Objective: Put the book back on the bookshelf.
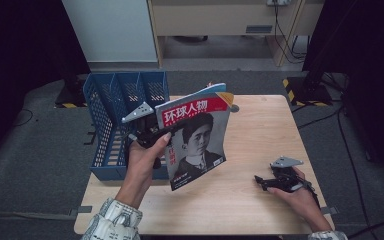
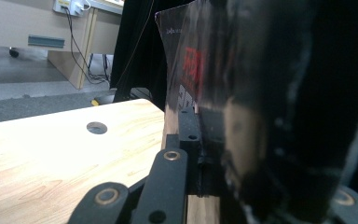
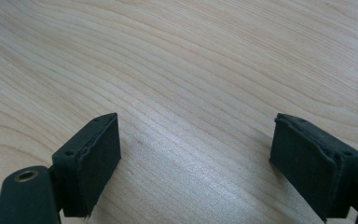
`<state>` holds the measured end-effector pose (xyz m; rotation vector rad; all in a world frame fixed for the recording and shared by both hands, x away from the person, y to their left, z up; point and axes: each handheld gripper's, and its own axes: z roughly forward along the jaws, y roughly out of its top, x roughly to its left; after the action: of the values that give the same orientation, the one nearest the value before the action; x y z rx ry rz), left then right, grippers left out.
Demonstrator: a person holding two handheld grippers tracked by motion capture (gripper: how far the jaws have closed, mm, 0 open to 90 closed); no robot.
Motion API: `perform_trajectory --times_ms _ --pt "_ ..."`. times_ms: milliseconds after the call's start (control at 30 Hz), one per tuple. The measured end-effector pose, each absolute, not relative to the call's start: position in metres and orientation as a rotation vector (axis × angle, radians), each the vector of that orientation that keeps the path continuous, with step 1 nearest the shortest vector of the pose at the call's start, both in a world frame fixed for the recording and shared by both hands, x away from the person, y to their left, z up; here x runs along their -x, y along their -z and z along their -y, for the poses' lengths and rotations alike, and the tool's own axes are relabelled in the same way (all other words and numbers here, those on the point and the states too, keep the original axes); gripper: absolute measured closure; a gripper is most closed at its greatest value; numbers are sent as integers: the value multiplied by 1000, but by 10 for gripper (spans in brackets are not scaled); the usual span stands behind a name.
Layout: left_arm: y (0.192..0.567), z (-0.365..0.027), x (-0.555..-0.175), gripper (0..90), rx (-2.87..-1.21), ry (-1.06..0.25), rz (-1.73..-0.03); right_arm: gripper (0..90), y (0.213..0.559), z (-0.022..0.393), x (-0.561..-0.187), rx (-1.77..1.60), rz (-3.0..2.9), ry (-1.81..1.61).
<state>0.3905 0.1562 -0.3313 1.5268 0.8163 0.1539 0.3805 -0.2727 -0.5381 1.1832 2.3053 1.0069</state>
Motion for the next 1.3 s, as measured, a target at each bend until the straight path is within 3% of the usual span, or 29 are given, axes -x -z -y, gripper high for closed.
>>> perform_trajectory --times_ms 1300 --pt "323 -218 -384 862 -1449 -205 -898 160 538 273 -381 -1185 -2306 -1007"
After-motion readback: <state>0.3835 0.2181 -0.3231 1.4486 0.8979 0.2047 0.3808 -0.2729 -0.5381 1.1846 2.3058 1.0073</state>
